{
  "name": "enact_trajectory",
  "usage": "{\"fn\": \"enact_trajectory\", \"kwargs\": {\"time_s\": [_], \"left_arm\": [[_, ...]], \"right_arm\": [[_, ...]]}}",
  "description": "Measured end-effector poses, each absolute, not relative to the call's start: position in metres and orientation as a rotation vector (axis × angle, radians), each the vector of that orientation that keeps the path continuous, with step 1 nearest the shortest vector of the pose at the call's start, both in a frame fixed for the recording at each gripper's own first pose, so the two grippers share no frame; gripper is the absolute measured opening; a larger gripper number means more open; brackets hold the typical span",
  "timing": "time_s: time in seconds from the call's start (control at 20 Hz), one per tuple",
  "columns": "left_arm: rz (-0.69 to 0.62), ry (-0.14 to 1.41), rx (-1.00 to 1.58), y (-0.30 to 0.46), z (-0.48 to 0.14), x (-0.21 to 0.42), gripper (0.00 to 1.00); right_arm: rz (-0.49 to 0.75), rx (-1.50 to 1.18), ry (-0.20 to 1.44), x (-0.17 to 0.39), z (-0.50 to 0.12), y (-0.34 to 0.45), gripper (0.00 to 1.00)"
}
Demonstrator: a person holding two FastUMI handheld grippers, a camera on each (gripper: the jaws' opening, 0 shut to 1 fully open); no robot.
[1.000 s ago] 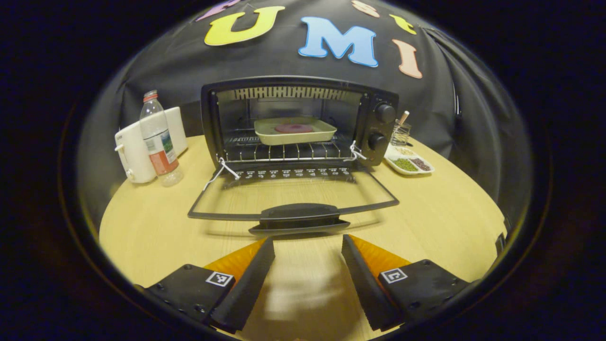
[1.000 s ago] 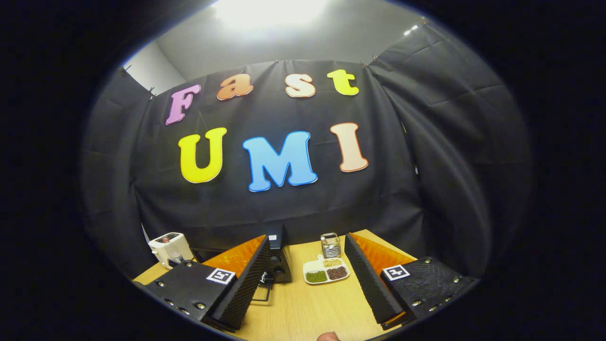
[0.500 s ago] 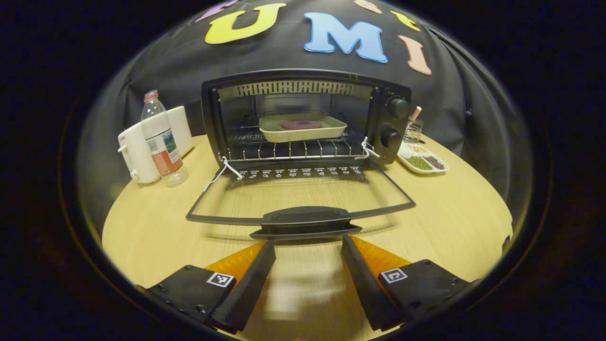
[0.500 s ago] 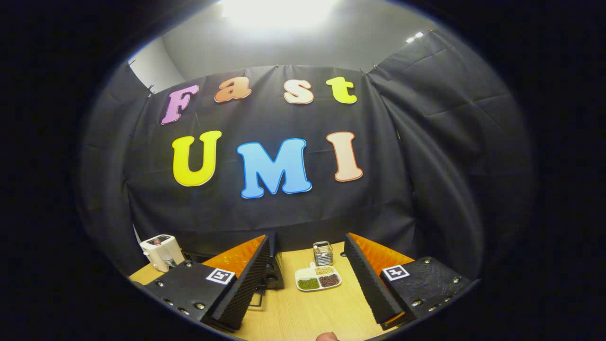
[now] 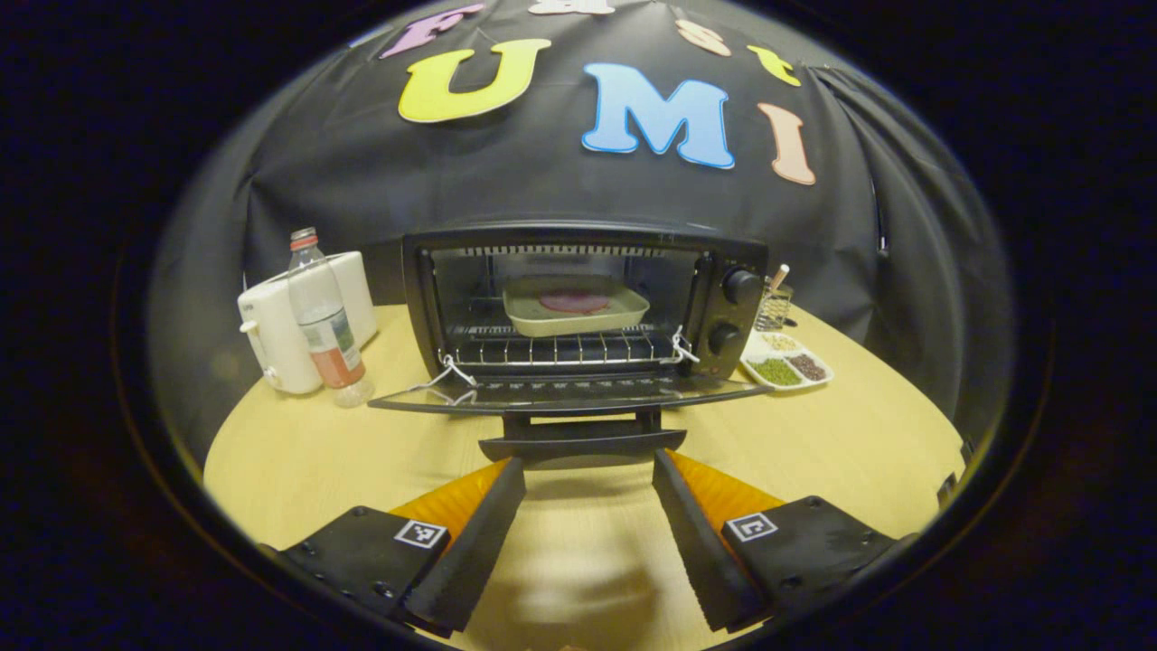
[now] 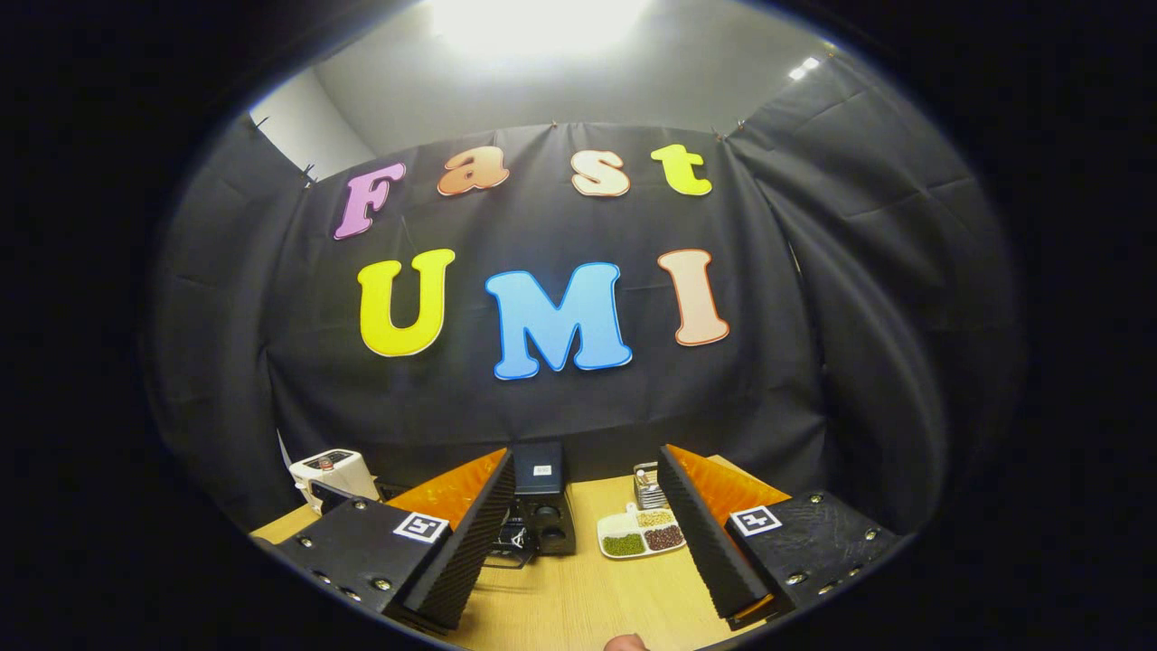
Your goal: Open the electric oven with the left hand, put the food in, and close the electric oven.
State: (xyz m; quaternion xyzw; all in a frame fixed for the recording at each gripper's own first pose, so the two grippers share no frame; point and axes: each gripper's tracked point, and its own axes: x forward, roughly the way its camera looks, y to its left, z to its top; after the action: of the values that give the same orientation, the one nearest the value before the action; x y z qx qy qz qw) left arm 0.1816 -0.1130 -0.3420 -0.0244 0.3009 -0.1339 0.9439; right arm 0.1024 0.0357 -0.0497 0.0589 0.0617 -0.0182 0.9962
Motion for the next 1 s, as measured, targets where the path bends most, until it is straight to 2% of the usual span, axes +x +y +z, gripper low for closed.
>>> {"fn": "enact_trajectory", "kwargs": {"time_s": [0.3,0.35,0.5,0.55,0.75,0.85,0.9,1.0], "left_arm": [[-0.293,0.544,-0.047,-0.114,-0.311,0.210,0.97],[-0.294,0.529,-0.049,-0.113,-0.306,0.216,1.00],[-0.299,0.480,-0.042,-0.114,-0.287,0.237,0.97],[-0.299,0.459,-0.039,-0.113,-0.279,0.245,1.00],[-0.285,0.361,-0.040,-0.107,-0.233,0.264,0.96],[-0.274,0.313,-0.054,-0.103,-0.203,0.259,1.00],[-0.266,0.291,-0.059,-0.103,-0.188,0.254,0.91],[-0.239,0.243,-0.061,-0.099,-0.157,0.234,1.00]], "right_arm": [[-0.035,0.136,0.135,0.111,-0.057,0.040,0.98],[-0.038,0.139,0.137,0.112,-0.059,0.041,0.98],[-0.049,0.148,0.137,0.116,-0.061,0.039,0.98],[-0.050,0.152,0.137,0.115,-0.061,0.039,0.98],[-0.039,0.169,0.128,0.115,-0.057,0.038,0.98],[-0.023,0.175,0.115,0.111,-0.051,0.037,0.98],[-0.016,0.177,0.103,0.109,-0.045,0.034,0.97],[0.011,0.183,0.082,0.099,-0.034,0.027,0.97]]}}
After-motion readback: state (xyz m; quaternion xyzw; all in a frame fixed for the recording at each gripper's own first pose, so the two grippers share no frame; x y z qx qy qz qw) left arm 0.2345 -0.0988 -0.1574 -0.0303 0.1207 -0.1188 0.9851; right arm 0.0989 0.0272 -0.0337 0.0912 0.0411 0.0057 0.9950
